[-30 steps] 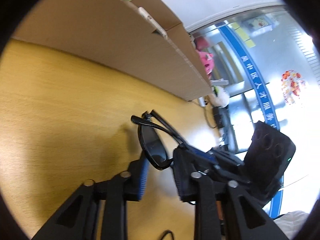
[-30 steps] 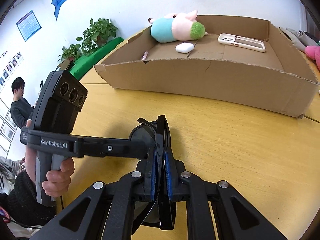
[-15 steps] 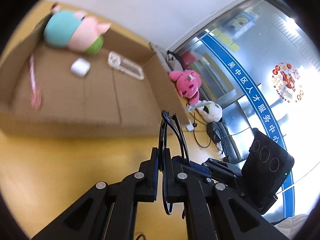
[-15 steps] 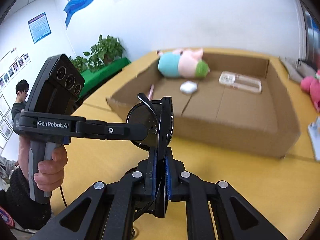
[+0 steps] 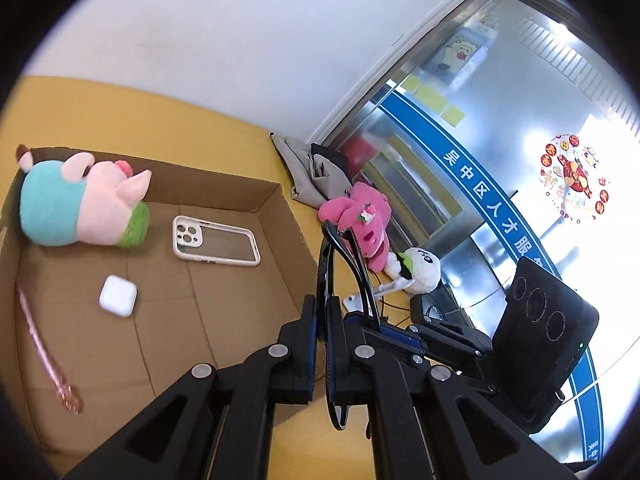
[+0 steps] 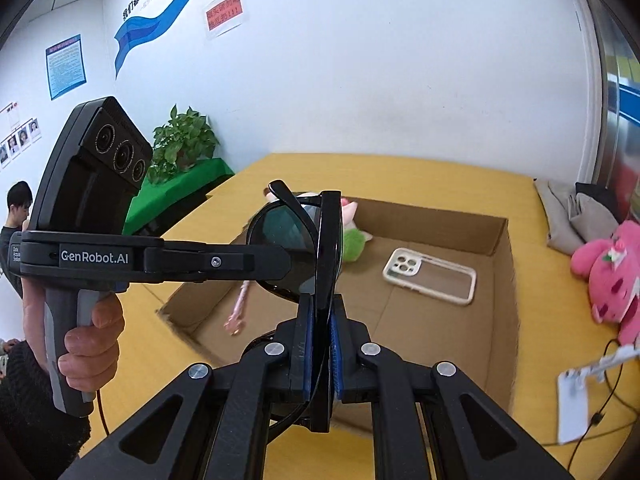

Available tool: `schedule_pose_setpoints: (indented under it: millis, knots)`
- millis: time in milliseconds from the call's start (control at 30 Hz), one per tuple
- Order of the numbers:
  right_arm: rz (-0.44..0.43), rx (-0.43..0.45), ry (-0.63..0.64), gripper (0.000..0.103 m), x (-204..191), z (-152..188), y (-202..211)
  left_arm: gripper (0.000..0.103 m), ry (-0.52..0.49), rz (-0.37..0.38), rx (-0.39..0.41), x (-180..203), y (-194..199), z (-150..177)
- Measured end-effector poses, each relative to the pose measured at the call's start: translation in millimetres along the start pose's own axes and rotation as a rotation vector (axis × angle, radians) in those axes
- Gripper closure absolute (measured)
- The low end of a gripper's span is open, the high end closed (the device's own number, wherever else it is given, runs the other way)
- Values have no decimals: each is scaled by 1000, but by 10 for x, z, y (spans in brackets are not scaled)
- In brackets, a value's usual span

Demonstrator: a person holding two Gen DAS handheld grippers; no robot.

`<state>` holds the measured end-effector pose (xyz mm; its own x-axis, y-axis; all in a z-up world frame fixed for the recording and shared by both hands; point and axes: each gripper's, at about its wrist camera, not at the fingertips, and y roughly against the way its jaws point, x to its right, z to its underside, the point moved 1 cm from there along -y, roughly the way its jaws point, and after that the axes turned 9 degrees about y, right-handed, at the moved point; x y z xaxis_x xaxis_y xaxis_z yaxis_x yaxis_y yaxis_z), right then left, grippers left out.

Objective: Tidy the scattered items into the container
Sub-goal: 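Carry the sunglasses with the right gripper over the box and release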

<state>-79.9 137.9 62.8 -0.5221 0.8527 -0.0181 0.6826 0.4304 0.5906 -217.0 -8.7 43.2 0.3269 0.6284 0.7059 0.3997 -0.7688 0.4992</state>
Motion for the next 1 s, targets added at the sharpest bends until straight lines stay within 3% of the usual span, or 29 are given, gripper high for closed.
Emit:
schedule_pose_setpoints:
  millis: [367, 633, 1000]
  knots:
    - [4, -136, -94, 94, 692, 165, -624, 100, 92, -51, -140, -411, -893, -248]
    - [27, -300, -151, 94, 967, 438, -1127, 100, 167, -82, -237, -770, -1348, -188]
    - [29, -465, -285, 94, 1123, 840, -1471, 99, 225, -173, -375, -1055, -1797, 40]
